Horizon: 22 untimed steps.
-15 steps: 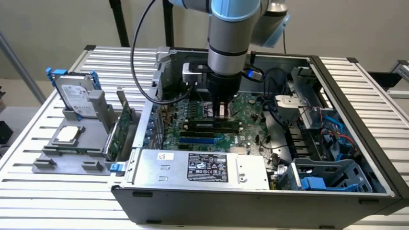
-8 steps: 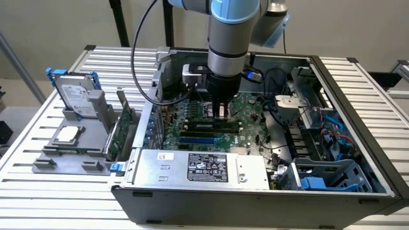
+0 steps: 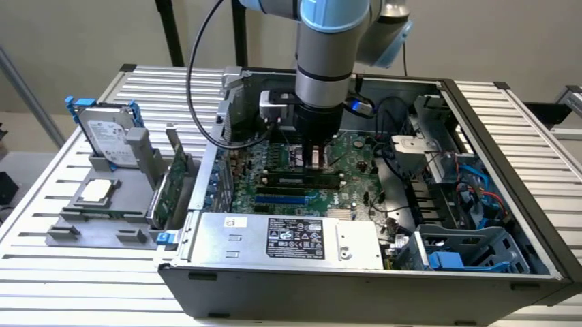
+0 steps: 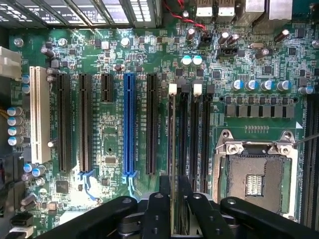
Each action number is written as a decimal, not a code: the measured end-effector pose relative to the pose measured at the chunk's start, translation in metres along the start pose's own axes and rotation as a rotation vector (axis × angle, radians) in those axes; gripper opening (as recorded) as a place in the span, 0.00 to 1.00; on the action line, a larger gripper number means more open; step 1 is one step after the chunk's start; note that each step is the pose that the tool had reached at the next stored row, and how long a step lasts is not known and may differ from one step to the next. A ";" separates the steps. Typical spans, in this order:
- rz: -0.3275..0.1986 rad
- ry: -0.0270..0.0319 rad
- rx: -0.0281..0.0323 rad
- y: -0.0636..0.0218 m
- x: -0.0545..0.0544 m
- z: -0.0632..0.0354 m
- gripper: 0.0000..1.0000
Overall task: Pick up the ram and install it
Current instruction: 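Press down the ram until it locks into place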
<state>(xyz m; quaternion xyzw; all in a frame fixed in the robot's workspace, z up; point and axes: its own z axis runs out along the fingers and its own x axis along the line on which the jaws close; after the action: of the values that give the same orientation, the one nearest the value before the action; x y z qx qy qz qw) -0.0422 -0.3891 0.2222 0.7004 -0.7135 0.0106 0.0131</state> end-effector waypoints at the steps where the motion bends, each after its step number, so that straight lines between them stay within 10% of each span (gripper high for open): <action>1: 0.000 0.0002 -0.0002 0.0002 0.000 -0.0035 1.00; 7: 0.000 -0.0007 -0.0002 0.0027 0.001 -0.0215 1.00; 8: 0.000 -0.0010 0.0000 0.0027 0.001 -0.0216 0.00; 22: 0.000 -0.0009 -0.0001 0.0028 0.001 -0.0218 0.00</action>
<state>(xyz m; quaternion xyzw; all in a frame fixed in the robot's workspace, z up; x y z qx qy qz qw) -0.0449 -0.3891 0.2440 0.7004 -0.7136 0.0102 0.0128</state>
